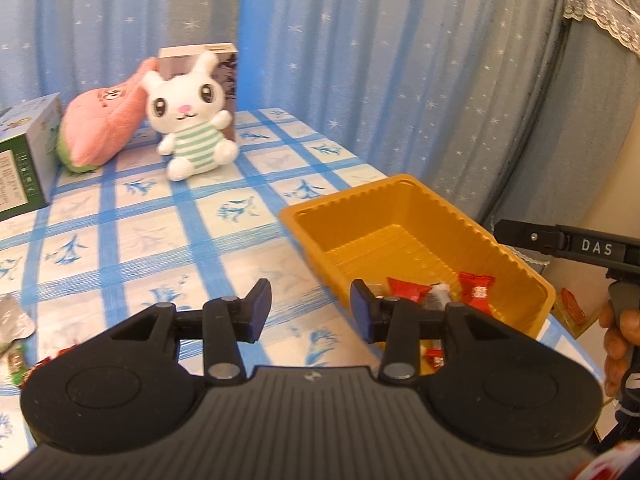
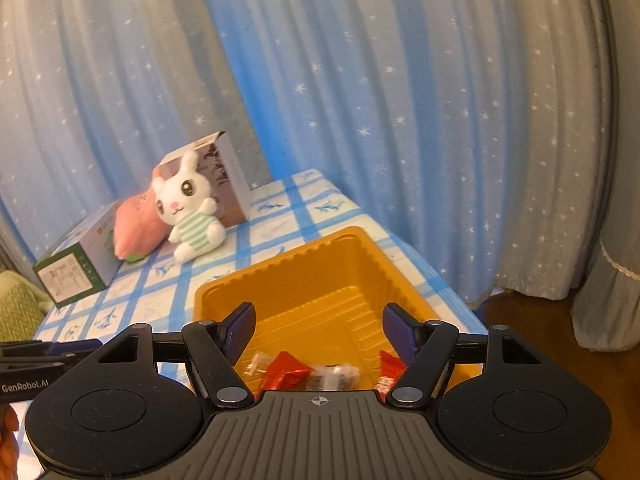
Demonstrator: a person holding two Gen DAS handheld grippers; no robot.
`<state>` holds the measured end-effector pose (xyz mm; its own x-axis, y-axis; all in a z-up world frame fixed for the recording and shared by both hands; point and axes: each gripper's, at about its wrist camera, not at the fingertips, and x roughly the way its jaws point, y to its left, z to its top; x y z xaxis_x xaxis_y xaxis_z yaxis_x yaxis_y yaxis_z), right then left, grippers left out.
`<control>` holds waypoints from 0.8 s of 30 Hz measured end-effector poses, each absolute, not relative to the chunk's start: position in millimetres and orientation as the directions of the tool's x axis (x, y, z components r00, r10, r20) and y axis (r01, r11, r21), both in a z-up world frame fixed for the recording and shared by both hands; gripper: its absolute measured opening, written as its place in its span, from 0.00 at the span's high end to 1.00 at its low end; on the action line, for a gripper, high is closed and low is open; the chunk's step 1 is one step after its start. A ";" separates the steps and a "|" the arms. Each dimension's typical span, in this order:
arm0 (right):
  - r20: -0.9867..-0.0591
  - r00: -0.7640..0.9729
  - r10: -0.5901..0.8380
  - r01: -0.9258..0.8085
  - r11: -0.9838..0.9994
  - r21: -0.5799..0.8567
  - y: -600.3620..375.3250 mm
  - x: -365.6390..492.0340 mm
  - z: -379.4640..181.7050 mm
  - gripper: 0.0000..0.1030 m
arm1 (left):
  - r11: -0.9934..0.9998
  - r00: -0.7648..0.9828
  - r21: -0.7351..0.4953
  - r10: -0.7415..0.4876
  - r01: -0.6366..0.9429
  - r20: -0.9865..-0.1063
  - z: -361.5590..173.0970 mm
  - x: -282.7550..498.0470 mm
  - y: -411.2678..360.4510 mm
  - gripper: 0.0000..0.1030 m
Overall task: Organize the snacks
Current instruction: 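Open both grippers to drop the red candies into the tray, then withdraw both grippers from the tray back to the remaining candies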
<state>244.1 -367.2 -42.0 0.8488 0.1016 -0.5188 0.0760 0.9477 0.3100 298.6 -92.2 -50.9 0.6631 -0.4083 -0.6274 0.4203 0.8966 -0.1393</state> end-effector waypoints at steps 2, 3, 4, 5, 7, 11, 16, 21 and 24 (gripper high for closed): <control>-0.516 0.850 0.111 0.056 0.953 0.296 -358.8 245.6 -40.8 0.32 | 0.904 0.671 -0.140 -0.397 0.404 -0.626 -50.6 297.8 -82.2 0.60; -0.514 0.850 0.115 0.045 0.956 0.289 -354.0 246.8 -40.3 0.32 | 0.907 0.674 -0.140 -0.391 0.396 -0.627 -50.6 297.6 -77.1 0.60; -0.512 0.850 0.121 0.033 0.959 0.282 -349.4 247.6 -39.5 0.32 | 0.911 0.678 -0.138 -0.385 0.389 -0.626 -50.8 297.3 -71.7 0.60; -0.511 0.850 0.129 0.019 0.961 0.274 -344.2 248.9 -39.4 0.32 | 0.915 0.683 -0.135 -0.377 0.381 -0.626 -51.0 296.7 -66.4 0.59; -0.508 0.849 0.143 -0.008 0.966 0.258 -332.9 251.0 -39.5 0.32 | 0.922 0.687 -0.128 -0.359 0.364 -0.631 -52.3 296.0 -55.2 0.59; -0.508 0.843 0.177 -0.064 0.971 0.231 -309.2 256.0 -40.5 0.32 | 0.937 0.698 -0.126 -0.328 0.325 -0.636 -54.0 293.0 -31.2 0.54; -0.506 0.832 0.227 -0.140 0.969 0.204 -277.7 262.4 -42.2 0.32 | 0.954 0.714 -0.110 -0.284 0.280 -0.639 -55.7 287.3 0.9 0.50; -0.511 0.810 0.288 -0.226 0.957 0.181 -241.4 270.2 -45.1 0.32 | 0.970 0.715 -0.103 -0.233 0.222 -0.659 -63.5 285.3 36.8 0.44; -0.515 0.794 0.325 -0.275 0.946 0.173 -220.2 275.0 -47.3 0.32 | 0.977 0.712 -0.099 -0.204 0.186 -0.672 -69.6 282.4 57.4 0.44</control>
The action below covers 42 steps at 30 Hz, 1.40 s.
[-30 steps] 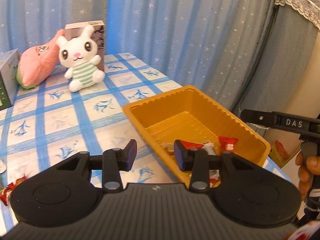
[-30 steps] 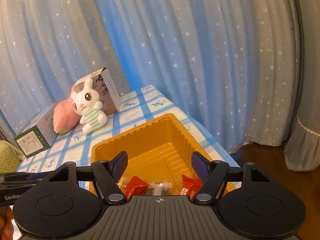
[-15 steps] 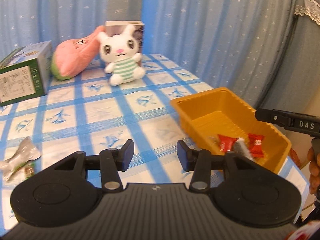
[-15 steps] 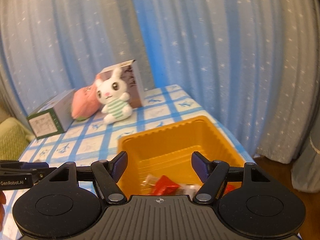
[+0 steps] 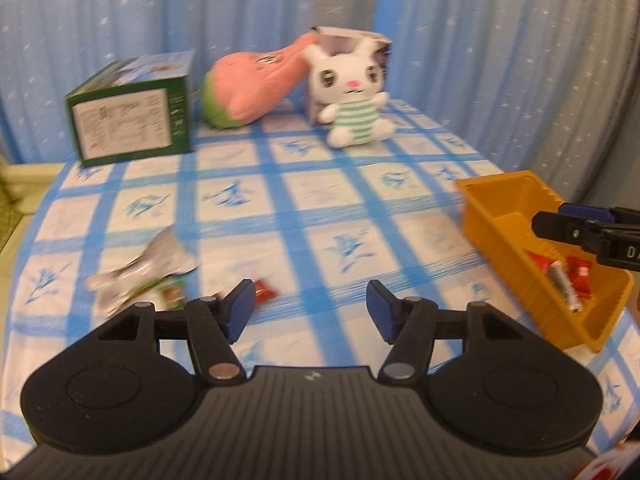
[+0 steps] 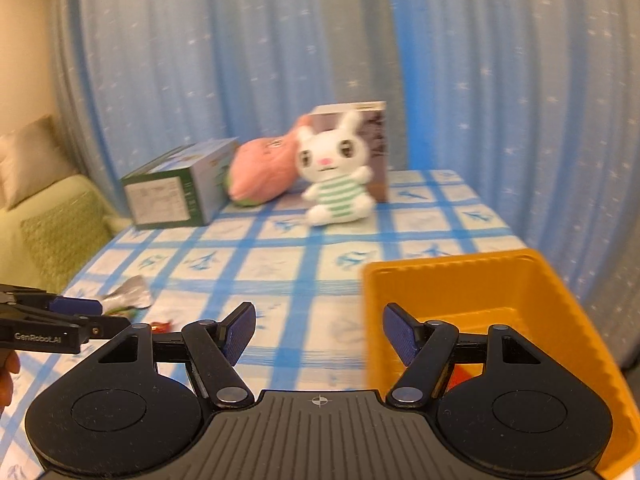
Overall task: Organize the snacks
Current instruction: 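Withdraw both grippers from the tray back to the remaining candies, then grasp the red candy with printed white text with the left gripper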
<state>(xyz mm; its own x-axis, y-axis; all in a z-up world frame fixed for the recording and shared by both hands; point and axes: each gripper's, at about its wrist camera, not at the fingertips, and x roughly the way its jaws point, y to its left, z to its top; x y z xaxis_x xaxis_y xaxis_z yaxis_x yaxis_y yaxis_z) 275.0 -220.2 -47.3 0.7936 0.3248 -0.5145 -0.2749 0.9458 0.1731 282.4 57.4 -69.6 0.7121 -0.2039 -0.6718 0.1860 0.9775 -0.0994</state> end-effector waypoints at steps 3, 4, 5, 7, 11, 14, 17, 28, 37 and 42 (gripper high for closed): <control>-0.526 0.771 0.358 -0.321 0.933 0.164 -199.3 279.7 -50.6 0.32 | 0.983 0.710 -0.092 -0.177 0.157 -0.682 -74.6 278.7 76.0 0.44; -0.530 0.764 0.369 -0.335 0.928 0.163 -192.1 281.6 -52.0 0.32 | 0.985 0.709 -0.090 -0.168 0.146 -0.685 -76.1 277.9 82.3 0.44; -0.535 0.755 0.380 -0.350 0.923 0.161 -184.9 282.7 -53.5 0.32 | 0.987 0.708 -0.087 -0.159 0.137 -0.688 -77.7 277.5 87.8 0.44; -0.544 0.738 0.398 -0.377 0.913 0.156 -170.3 285.6 -56.5 0.32 | 0.990 0.703 -0.080 -0.141 0.119 -0.697 -80.8 277.2 98.4 0.44; -0.560 0.709 0.427 -0.426 0.893 0.143 -144.8 291.1 -62.5 0.32 | 0.993 0.691 -0.065 -0.117 0.101 -0.714 -88.2 280.7 115.4 0.44; -0.577 0.687 0.443 -0.457 0.880 0.132 -129.7 295.9 -67.9 0.32 | 0.993 0.675 -0.042 -0.106 0.110 -0.730 -95.8 287.5 125.1 0.44; -0.600 0.651 0.464 -0.494 0.860 0.128 -116.7 302.2 -75.2 0.32 | 0.990 0.661 -0.016 -0.105 0.139 -0.743 -103.5 296.6 132.2 0.46; -0.662 0.557 0.501 -0.589 0.800 0.109 -84.1 339.4 -104.3 0.32 | 0.969 0.619 -0.048 -0.192 0.241 -0.761 -121.5 319.9 121.8 0.59; -0.674 0.513 0.532 -0.602 0.782 0.159 -82.2 366.6 -117.5 0.32 | 0.967 0.610 -0.021 -0.177 0.254 -0.773 -134.2 335.4 121.0 0.60; -0.683 0.494 0.537 -0.627 0.765 0.147 -77.1 371.0 -122.0 0.33 | 0.963 0.605 -0.015 -0.182 0.271 -0.775 -140.6 343.6 117.3 0.61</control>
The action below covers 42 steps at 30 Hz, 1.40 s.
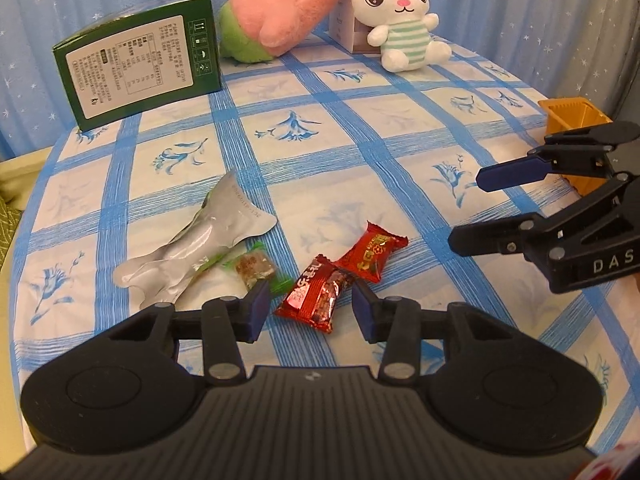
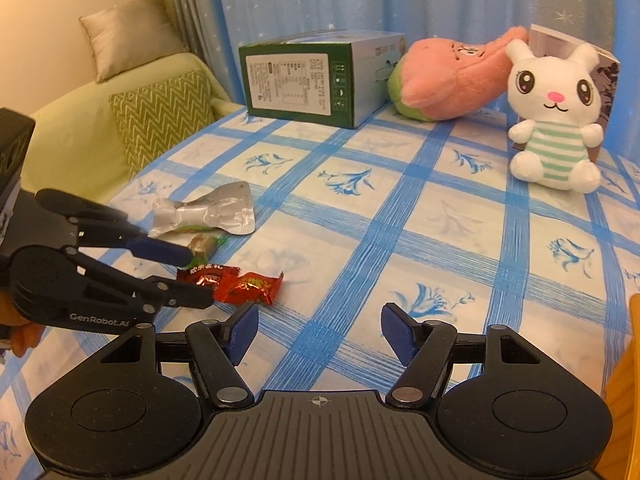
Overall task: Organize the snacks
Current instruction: 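Grasp the red candy with printed white text with the left gripper, then grasp the small red candy with the right gripper while the left gripper holds its candy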
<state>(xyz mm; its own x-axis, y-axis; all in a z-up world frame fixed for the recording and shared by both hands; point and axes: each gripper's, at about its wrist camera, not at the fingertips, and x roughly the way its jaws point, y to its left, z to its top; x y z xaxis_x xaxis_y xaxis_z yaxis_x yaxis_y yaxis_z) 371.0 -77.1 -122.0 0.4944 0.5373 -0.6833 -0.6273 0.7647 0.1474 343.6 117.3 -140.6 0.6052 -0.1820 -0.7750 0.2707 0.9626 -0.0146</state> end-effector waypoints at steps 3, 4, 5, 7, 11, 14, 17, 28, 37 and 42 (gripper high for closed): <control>-0.687 0.492 0.536 -0.629 0.764 0.145 -77.7 373.0 -123.9 0.33 | 0.959 0.604 -0.009 -0.185 0.283 -0.775 -143.8 347.3 113.9 0.66; -0.687 0.492 0.535 -0.626 0.766 0.147 -78.7 374.2 -124.4 0.33 | 0.958 0.602 -0.006 -0.185 0.287 -0.777 -145.1 348.5 112.8 0.67; -0.687 0.493 0.534 -0.623 0.768 0.150 -79.6 375.1 -124.7 0.34 | 0.957 0.606 -0.002 -0.186 0.291 -0.774 -145.9 348.6 111.9 0.69; -0.687 0.494 0.533 -0.617 0.772 0.155 -80.4 376.9 -125.2 0.34 | 0.956 0.604 -0.003 -0.188 0.294 -0.774 -145.6 348.8 110.8 0.78; -0.682 0.486 0.546 -0.623 0.764 0.167 -77.7 377.2 -125.6 0.34 | 0.960 0.589 0.014 -0.160 0.281 -0.792 -142.7 347.1 109.4 0.79; -0.673 0.466 0.574 -0.645 0.741 0.186 -70.3 375.3 -125.7 0.34 | 0.968 0.588 0.021 -0.136 0.252 -0.797 -138.7 346.1 114.4 0.79; -0.667 0.445 0.597 -0.662 0.722 0.205 -60.3 373.0 -126.6 0.34 | 0.977 0.603 0.018 -0.118 0.214 -0.789 -129.5 345.0 124.1 0.79; -0.669 0.460 0.584 -0.616 0.752 0.232 -29.2 382.1 -136.3 0.34 | 0.994 0.653 0.002 -0.072 0.112 -0.754 -113.3 339.8 149.6 0.79; -0.668 0.503 0.548 -0.611 0.773 0.173 -10.7 385.2 -147.8 0.54 | 0.993 0.660 -0.014 -0.089 0.118 -0.746 -111.8 339.7 147.2 0.79; -0.682 0.511 0.524 -0.633 0.766 0.114 -5.5 380.1 -148.2 0.54 | 0.992 0.657 -0.018 -0.098 0.127 -0.747 -113.4 339.4 143.5 0.79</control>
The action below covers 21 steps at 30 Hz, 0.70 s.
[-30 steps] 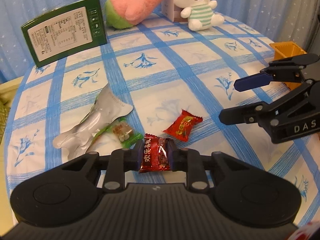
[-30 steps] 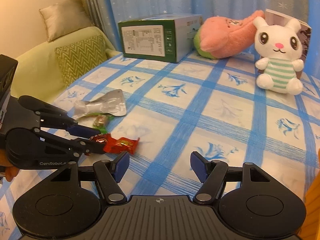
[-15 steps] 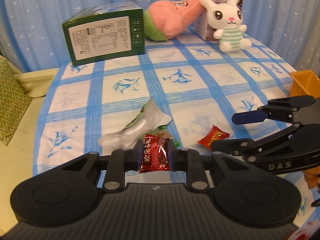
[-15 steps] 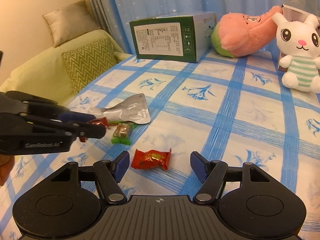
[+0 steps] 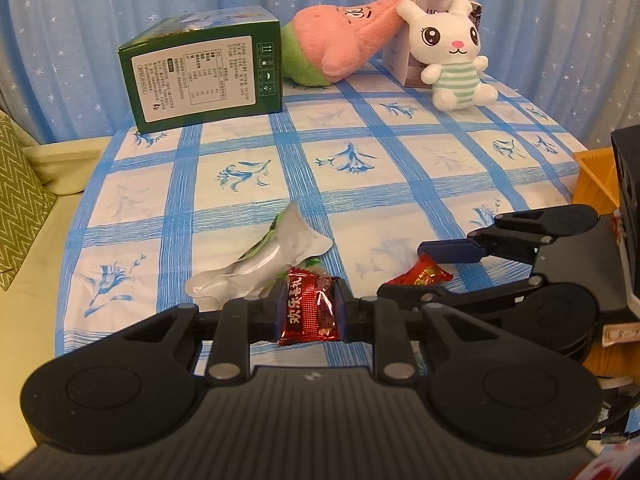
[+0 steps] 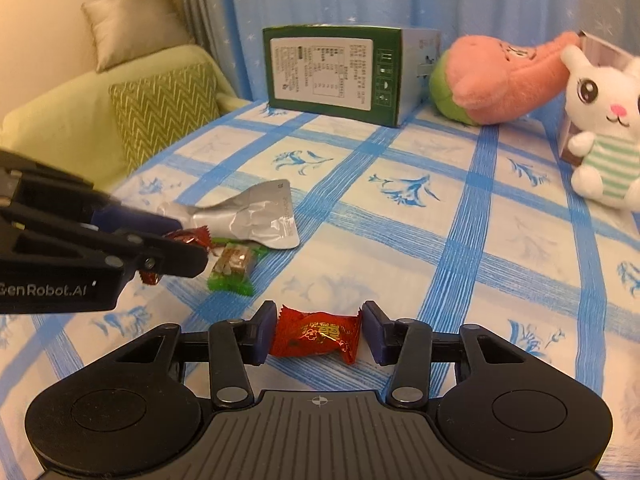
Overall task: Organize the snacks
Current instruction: 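Grasp the small red candy with the right gripper while the left gripper holds its candy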
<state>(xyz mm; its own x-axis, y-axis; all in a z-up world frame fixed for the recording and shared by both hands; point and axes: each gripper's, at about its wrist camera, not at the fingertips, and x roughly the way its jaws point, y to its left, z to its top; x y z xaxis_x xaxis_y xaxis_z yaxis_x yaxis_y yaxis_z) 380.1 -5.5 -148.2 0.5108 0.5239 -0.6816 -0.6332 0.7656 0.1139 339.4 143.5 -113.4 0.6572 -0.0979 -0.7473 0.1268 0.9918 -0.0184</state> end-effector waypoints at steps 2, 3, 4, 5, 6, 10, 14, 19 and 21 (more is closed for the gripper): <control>-0.688 0.507 0.519 -0.631 0.767 0.114 -6.0 379.6 -148.4 0.54 | 0.992 0.658 -0.020 -0.100 0.128 -0.746 -112.9 339.6 142.9 0.79; -0.690 0.504 0.519 -0.632 0.766 0.114 -6.5 379.3 -148.3 0.54 | 0.992 0.659 -0.020 -0.100 0.128 -0.745 -112.6 339.6 142.9 0.79; -0.691 0.502 0.520 -0.634 0.765 0.114 -7.0 378.9 -148.4 0.54 | 0.992 0.660 -0.021 -0.100 0.127 -0.744 -112.2 339.6 143.0 0.79; -0.692 0.501 0.520 -0.636 0.763 0.113 -7.3 378.5 -148.5 0.53 | 0.992 0.661 -0.021 -0.100 0.126 -0.744 -112.1 339.6 143.2 0.79; -0.692 0.500 0.520 -0.640 0.761 0.109 -7.6 377.8 -148.9 0.53 | 0.992 0.661 -0.021 -0.100 0.126 -0.744 -112.1 339.6 143.2 0.79; -0.689 0.508 0.517 -0.651 0.754 0.086 -7.1 373.3 -150.3 0.50 | 0.992 0.660 -0.022 -0.099 0.125 -0.745 -112.4 339.8 143.2 0.79; -0.691 0.510 0.512 -0.656 0.751 0.072 -6.2 368.1 -150.9 0.45 | 0.992 0.662 -0.025 -0.101 0.124 -0.743 -112.3 340.5 143.2 0.79; -0.690 0.526 0.497 -0.641 0.765 0.062 -6.7 366.0 -150.7 0.56 | 0.992 0.664 -0.027 -0.101 0.121 -0.741 -112.0 340.8 142.3 0.79; -0.691 0.529 0.493 -0.635 0.770 0.063 -7.6 367.3 -149.1 0.66 | 0.992 0.664 -0.026 -0.100 0.121 -0.741 -111.8 340.8 142.3 0.79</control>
